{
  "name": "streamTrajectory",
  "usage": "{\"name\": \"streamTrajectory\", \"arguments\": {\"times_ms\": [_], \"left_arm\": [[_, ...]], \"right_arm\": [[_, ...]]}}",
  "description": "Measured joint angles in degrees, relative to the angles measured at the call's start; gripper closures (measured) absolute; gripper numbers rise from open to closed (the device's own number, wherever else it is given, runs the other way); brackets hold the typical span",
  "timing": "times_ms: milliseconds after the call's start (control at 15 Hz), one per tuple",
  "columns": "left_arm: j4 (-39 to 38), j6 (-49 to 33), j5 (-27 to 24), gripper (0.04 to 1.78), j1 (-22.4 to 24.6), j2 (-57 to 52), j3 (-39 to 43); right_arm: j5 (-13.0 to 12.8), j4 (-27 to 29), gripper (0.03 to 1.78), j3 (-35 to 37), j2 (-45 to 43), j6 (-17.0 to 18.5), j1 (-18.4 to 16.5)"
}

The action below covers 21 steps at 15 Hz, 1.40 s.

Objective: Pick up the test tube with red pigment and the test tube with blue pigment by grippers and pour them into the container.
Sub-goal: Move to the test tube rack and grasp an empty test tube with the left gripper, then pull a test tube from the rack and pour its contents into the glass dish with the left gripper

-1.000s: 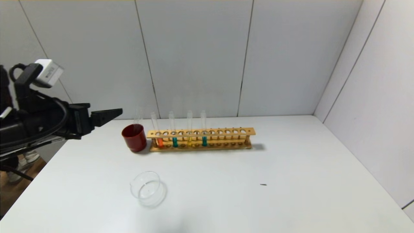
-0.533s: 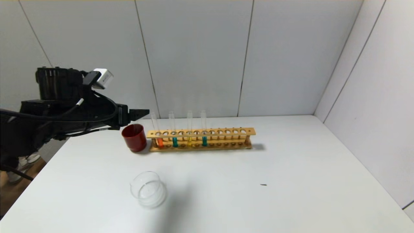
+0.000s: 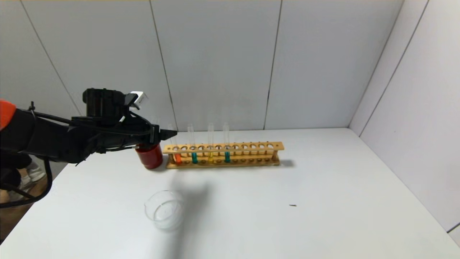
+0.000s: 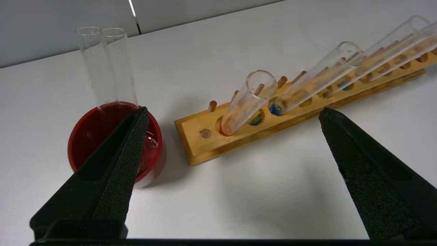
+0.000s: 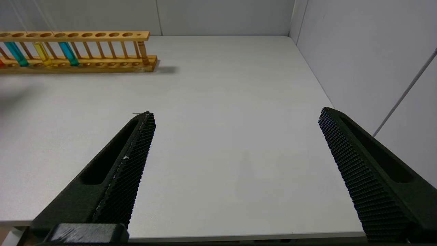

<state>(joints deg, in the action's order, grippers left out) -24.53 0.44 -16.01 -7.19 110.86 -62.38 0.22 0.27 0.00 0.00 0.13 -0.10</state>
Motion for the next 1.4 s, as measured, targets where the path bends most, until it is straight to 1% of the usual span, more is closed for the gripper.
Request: {"name": "streamTrajectory", "arguments": {"times_ms": [467, 600, 667, 800, 867, 1000, 1133, 1200, 1267, 1400], "left_arm": [[0.72, 0.11, 0.72, 0.07, -1.12, 7.33, -6.36], [0.78, 0.11, 0.79, 0.15, -1.68, 8.68, -7.49], [0.72, 0.09, 0.88, 0.23, -1.84, 9.2, -7.88], [0.63, 0.07, 1.38, 0.46, -2.19, 10.06, -8.23], [0.59, 0.09, 2.01, 0.61, -2.34, 10.36, -8.37], [0.5, 0.16, 2.76, 1.0, -2.62, 10.8, -8.51], [0.59, 0.16, 2.82, 1.34, -3.0, 11.0, -8.75], [0.66, 0.22, 2.89, 1.45, -3.17, 11.06, -8.97], [0.63, 0.18, 2.95, 1.48, -3.17, 11.08, -9.18], [0.63, 0.16, 2.97, 1.49, -3.33, 11.0, -9.29]], "right_arm": [[0.02, 0.0, 0.06, 0.0, 0.0, 0.02, 0.0], [0.0, 0.0, 0.06, 0.0, 0.0, 0.02, 0.0], [0.02, -0.02, 0.06, 0.0, 0.0, 0.02, 0.0], [0.02, 0.0, 0.06, 0.0, 0.0, 0.05, 0.0], [0.02, -0.02, 0.06, 0.0, 0.0, 0.02, 0.0], [0.02, 0.0, 0.06, 0.0, 0.0, 0.0, 0.0], [0.02, -0.02, 0.06, 0.0, 0.0, 0.02, 0.0], [0.0, 0.0, 0.06, 0.0, 0.0, 0.02, 0.0], [0.02, 0.0, 0.06, 0.0, 0.0, 0.0, 0.0], [0.02, -0.02, 0.06, 0.0, 0.0, 0.0, 0.0]]}}
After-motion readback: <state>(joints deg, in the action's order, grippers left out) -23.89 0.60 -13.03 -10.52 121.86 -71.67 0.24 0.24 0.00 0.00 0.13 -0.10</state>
